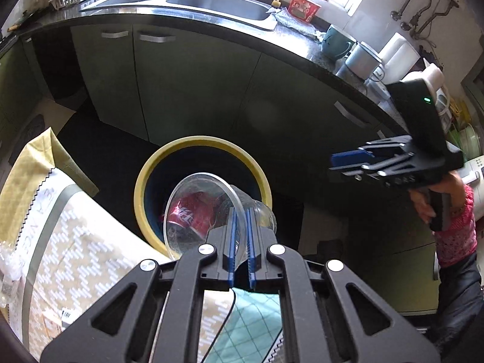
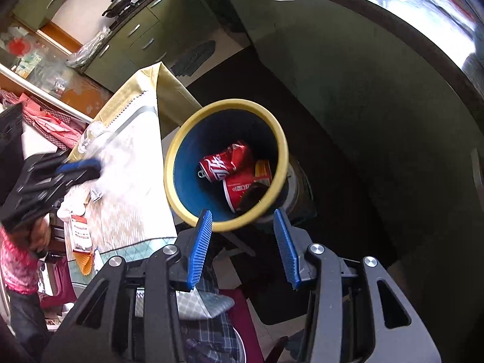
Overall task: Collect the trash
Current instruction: 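Open left tool over the bin to drop the clear cup while right tool withdraws, then grasp the clear water bottle on the table with right tool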
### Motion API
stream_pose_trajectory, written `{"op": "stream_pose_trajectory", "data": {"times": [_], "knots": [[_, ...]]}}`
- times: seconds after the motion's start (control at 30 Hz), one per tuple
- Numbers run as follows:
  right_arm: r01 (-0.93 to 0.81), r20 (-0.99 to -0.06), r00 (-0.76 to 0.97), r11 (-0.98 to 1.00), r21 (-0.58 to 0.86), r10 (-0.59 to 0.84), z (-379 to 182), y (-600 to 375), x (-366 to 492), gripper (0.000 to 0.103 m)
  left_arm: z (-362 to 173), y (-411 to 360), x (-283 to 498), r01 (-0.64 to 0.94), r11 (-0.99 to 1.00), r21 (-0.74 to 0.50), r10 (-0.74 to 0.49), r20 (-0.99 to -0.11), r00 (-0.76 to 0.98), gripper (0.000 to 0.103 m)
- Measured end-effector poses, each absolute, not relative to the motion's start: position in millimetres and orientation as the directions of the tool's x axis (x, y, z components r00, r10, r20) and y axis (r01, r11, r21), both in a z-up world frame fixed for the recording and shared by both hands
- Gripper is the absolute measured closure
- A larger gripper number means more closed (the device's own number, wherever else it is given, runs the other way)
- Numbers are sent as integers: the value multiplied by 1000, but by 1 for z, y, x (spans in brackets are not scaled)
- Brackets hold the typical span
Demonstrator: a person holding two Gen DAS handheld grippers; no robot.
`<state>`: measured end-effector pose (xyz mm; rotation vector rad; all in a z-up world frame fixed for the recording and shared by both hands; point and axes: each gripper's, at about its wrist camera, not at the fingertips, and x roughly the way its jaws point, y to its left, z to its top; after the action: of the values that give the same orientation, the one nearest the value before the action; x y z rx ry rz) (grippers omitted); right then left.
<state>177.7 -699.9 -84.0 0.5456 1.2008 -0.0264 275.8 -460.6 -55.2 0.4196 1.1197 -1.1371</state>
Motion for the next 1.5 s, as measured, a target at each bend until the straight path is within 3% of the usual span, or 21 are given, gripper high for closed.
{"op": "stream_pose_trajectory", "data": {"times": [0.1, 0.17, 0.2, 0.43, 0.57, 0.73, 0.83, 0.9, 1.03, 1.2, 1.5], "knots": [[309, -888, 377, 869, 387, 262, -82, -707, 161, 59, -80, -489, 282, 870, 438, -225, -453, -892, -2, 88], [308, -887, 379, 869, 389, 263, -81, -708, 154, 59, -92, -499, 283, 867, 447, -220, -427, -904, -10, 69], [304, -886, 381, 869, 391, 266, -80, -708, 153, 59, -95, -502, 282, 867, 453, -208, -417, -909, 1, 68], [201, -873, 380, 893, 401, 306, -76, -684, 167, 58, -30, -441, 269, 859, 459, -228, -510, -859, 44, 67], [51, -865, 374, 924, 379, 334, -64, -641, 204, 56, 30, -349, 260, 818, 545, -184, -554, -811, 187, 58], [-217, -848, 370, 922, 320, 381, -39, -548, 263, 52, 76, -221, 248, 702, 697, -146, -534, -759, 373, 54], [-370, -838, 370, 891, 263, 401, -24, -487, 301, 49, 74, -164, 240, 639, 754, -150, -504, -757, 417, 53], [-459, -835, 393, 869, 185, 385, -17, -444, 329, 38, 67, -131, 238, 603, 780, -166, -492, -759, 427, 53], [-604, -856, 385, 796, 49, 345, -20, -360, 388, 30, 49, -82, 240, 559, 799, -219, -502, -756, 420, 53], [-744, -912, 367, 646, -169, 183, -54, -280, 459, 25, 35, -42, 250, 525, 807, -272, -517, -754, 404, 53], [-822, -968, 239, 547, -158, 81, -110, -221, 551, 25, 19, -11, 271, 479, 815, -328, -532, -751, 391, 52]]}}
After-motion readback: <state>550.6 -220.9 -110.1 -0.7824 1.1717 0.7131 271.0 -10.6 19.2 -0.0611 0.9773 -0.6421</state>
